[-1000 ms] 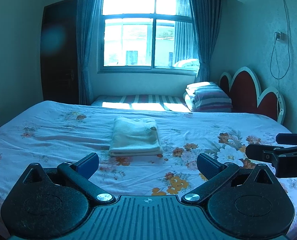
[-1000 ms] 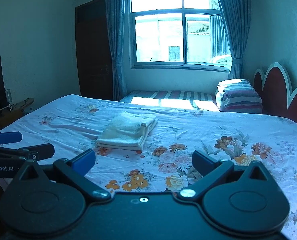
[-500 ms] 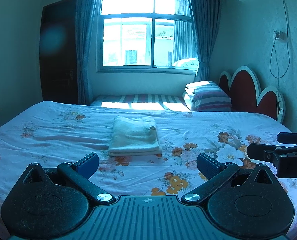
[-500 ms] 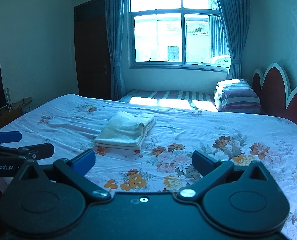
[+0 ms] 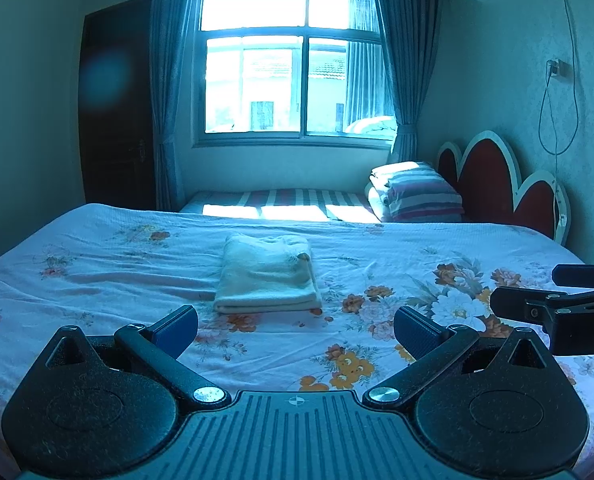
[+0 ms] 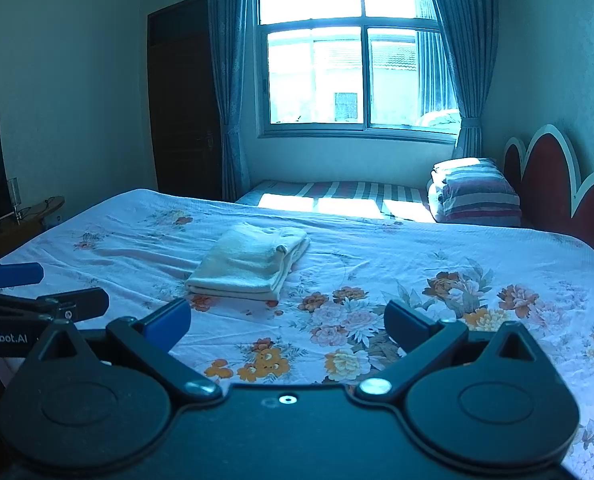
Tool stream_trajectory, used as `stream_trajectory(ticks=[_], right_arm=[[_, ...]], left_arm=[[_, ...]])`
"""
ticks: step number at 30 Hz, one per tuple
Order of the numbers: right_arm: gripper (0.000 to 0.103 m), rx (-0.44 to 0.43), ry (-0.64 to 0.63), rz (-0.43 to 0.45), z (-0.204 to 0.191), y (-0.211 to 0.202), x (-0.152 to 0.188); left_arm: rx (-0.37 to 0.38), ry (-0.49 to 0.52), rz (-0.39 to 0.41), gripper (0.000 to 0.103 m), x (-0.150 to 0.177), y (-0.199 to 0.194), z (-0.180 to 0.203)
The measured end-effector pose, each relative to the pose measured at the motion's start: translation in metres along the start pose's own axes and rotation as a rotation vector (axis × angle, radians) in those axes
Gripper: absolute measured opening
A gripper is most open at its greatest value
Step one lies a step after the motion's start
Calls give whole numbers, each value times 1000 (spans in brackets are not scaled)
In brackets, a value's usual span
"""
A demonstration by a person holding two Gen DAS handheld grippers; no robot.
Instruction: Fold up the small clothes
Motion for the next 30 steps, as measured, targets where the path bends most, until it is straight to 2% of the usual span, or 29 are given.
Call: stream_trajectory(ticks=[30], right_arm=[[102, -5, -18, -10, -3, 5, -3]], left_arm=[[6, 3, 16, 103, 2, -2, -4]])
Point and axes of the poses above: each gripper's, at about its wrist camera, not at the fingertips, and y roughly the way its jaws point, z to its right, x to its underside, the point moved 2 cm from there along y, roughly the way its jaws point, and after that the axes turned 15 degrees about -z, right-handed, at the moved point
